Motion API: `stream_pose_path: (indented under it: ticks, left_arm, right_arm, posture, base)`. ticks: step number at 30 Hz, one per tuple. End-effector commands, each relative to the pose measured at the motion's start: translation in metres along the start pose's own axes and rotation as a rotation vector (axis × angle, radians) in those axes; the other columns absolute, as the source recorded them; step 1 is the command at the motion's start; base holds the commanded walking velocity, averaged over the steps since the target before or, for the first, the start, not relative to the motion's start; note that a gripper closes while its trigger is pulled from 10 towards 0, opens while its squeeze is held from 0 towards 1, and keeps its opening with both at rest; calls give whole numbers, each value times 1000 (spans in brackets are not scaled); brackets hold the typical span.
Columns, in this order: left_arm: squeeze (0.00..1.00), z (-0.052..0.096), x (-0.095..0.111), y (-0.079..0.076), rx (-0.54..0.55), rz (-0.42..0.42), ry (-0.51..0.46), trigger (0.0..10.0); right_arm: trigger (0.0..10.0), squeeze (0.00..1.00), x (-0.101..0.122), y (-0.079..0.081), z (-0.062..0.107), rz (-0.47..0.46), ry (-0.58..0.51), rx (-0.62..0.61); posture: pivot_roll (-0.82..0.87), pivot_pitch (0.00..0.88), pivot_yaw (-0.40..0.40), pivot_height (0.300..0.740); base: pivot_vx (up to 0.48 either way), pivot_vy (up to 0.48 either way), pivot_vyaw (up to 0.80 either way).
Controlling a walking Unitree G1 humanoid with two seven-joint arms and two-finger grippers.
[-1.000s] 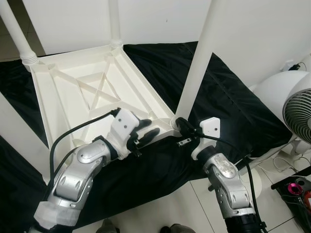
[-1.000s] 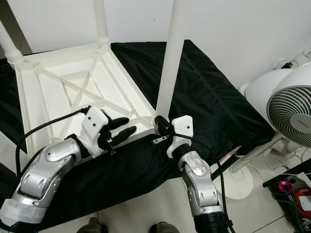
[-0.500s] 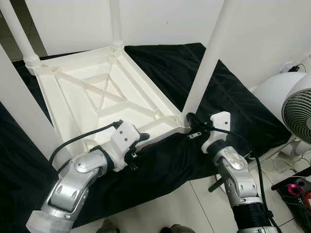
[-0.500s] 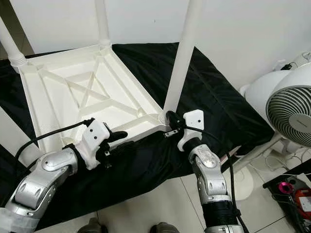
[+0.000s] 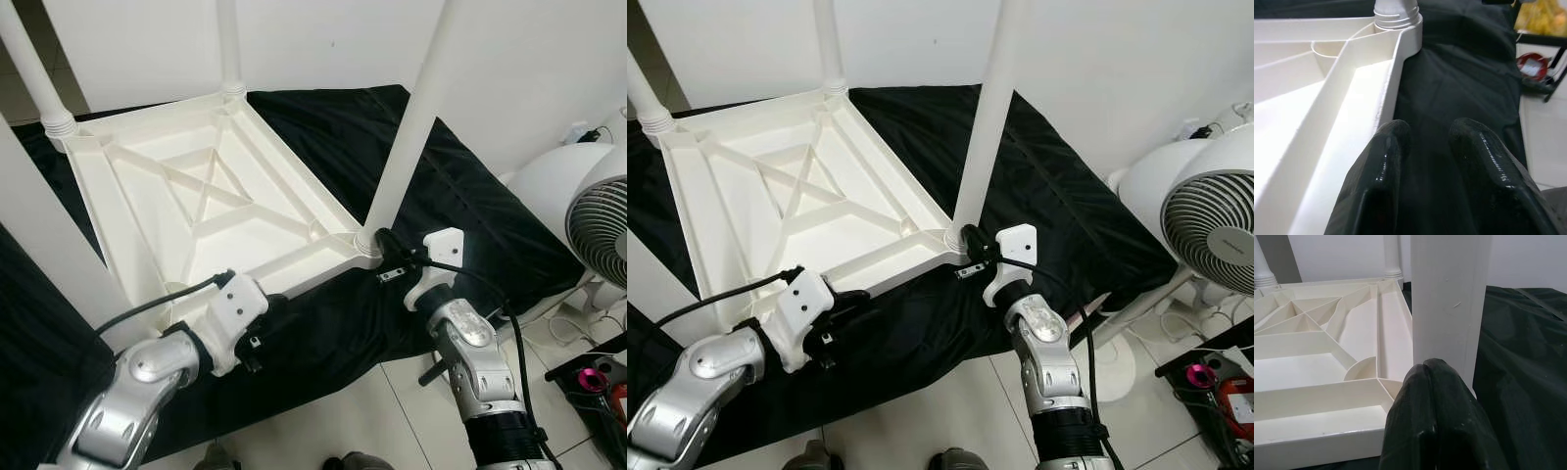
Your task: Building children table
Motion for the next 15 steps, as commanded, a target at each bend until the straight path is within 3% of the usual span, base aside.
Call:
stream_pose_path:
  ticks: [1, 9, 15]
  left_arm:
    - [0, 1, -1, 6, 118, -68, -2, 10000]
    - [0, 0, -11, 15, 221, -21, 35, 10000]
    - [0, -4, -20, 21, 230, -67, 75, 10000]
  right_arm:
    - [10000, 0, -3, 5, -2, -7, 4, 20]
    - [10000, 0, 3, 15, -9, -24, -20, 44]
    - [10000, 0, 6, 16, -13, -28, -32, 49]
  posture:
    - [-16, 66, -46, 740]
    - [0, 80, -66, 740]
    - [-3, 85, -74, 740]
  base:
    - [0, 0, 0]
    - [0, 0, 0]
    - [0, 0, 0]
Point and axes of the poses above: a point about 5 cm out from each wrist's last joint towards the gripper, its own z axis pointing back from the gripper into the wrist, its own x axis along the axis of the wrist's last joint, y = z × x, the point moved 4 cm from there along -z, pointing out of the wrist towards the gripper, and after that the axes turned 15 degrees about z, right-handed, at the moved point
